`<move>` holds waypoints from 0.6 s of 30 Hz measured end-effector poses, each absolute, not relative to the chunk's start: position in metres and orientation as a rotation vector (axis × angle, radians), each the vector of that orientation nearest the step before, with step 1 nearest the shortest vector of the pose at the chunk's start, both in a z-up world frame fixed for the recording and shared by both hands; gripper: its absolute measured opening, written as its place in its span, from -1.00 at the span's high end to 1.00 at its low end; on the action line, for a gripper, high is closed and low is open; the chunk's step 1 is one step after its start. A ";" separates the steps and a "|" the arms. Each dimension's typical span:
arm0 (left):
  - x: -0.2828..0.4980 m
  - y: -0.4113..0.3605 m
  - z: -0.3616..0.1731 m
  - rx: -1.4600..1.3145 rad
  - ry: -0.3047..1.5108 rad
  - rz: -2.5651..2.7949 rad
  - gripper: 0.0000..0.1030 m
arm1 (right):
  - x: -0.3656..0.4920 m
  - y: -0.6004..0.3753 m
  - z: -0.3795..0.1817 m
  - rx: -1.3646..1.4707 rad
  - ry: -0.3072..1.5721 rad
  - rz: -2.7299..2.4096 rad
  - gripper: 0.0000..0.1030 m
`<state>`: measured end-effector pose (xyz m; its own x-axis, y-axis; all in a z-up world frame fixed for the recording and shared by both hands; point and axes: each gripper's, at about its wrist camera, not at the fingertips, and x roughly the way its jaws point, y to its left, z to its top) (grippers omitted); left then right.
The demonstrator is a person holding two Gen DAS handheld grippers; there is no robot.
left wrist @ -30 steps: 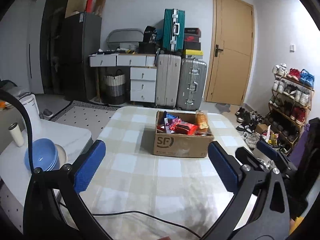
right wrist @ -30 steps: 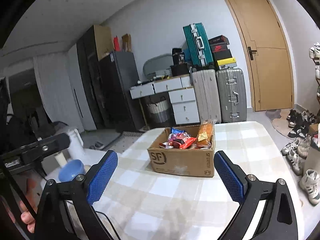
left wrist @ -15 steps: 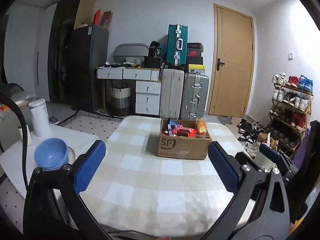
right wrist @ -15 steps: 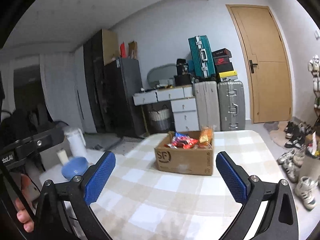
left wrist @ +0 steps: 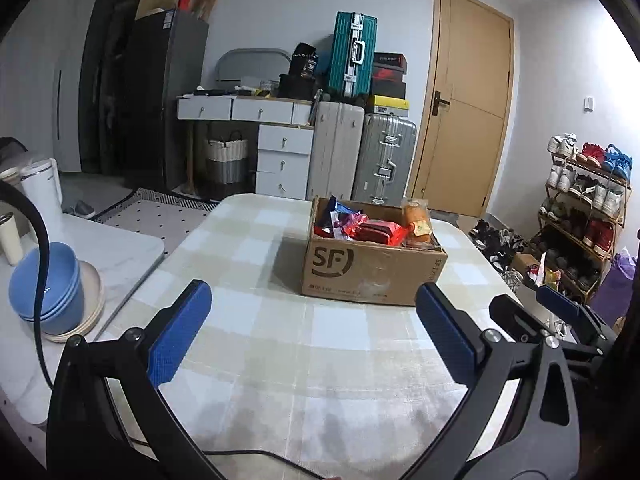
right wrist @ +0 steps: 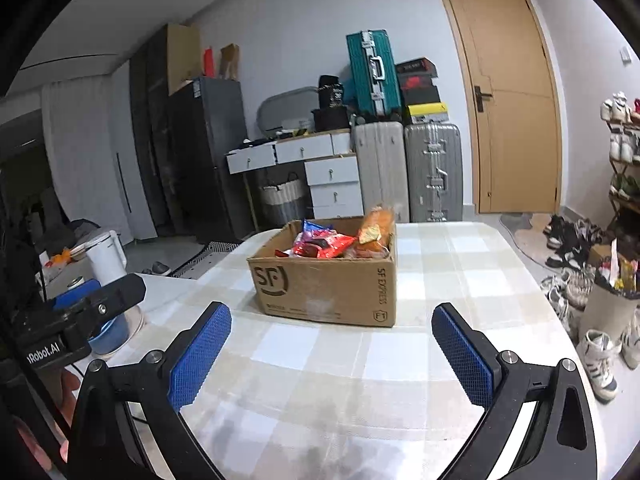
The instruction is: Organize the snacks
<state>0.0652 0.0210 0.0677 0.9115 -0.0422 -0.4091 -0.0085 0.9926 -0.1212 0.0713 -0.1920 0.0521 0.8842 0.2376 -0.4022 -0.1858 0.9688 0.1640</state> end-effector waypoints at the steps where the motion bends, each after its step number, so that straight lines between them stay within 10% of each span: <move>1: 0.068 0.020 0.066 -0.120 0.421 -0.013 -0.98 | 0.074 -0.193 0.051 0.132 0.439 0.221 -0.99; 18: 0.070 0.019 0.061 -0.108 0.383 -0.002 -0.98 | 0.066 -0.189 0.049 0.127 0.422 0.207 -0.99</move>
<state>0.0701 0.0188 0.0613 0.9278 -0.0221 -0.3725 -0.0187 0.9942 -0.1057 0.0656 -0.1892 0.0489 0.8917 0.2253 -0.3925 -0.1729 0.9711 0.1647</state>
